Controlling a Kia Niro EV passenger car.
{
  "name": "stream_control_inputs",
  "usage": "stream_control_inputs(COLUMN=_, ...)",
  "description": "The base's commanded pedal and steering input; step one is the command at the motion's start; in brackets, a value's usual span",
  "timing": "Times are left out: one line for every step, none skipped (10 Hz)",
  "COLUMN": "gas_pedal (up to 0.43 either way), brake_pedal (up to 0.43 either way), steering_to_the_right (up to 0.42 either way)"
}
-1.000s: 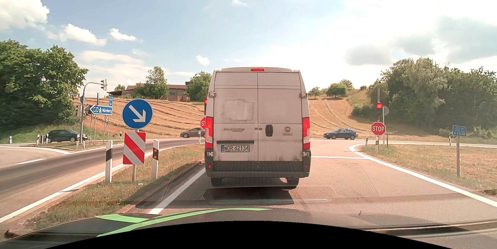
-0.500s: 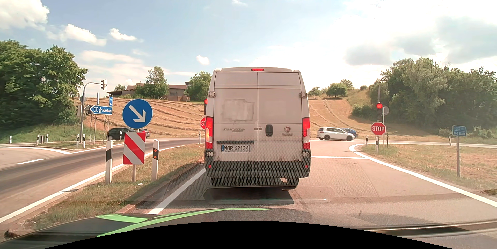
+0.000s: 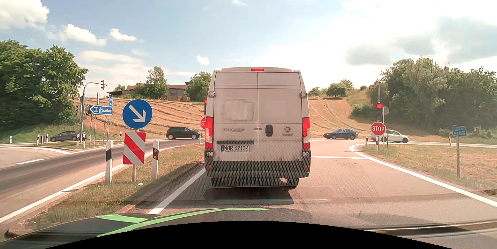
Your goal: Follow the waypoints while adhering to traffic rules and regulations
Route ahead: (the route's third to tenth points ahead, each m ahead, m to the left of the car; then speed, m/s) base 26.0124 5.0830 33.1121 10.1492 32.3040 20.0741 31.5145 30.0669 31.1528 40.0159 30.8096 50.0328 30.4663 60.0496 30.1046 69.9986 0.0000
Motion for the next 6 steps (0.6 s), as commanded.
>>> stream_control_inputs(gas_pedal=0.000, brake_pedal=0.323, steering_to_the_right=-0.002)
stream_control_inputs(gas_pedal=0.000, brake_pedal=0.323, steering_to_the_right=-0.002)
stream_control_inputs(gas_pedal=0.000, brake_pedal=0.323, steering_to_the_right=-0.001)
stream_control_inputs(gas_pedal=0.000, brake_pedal=0.323, steering_to_the_right=-0.002)
stream_control_inputs(gas_pedal=0.000, brake_pedal=0.329, steering_to_the_right=-0.002)
stream_control_inputs(gas_pedal=0.000, brake_pedal=0.329, steering_to_the_right=-0.002)
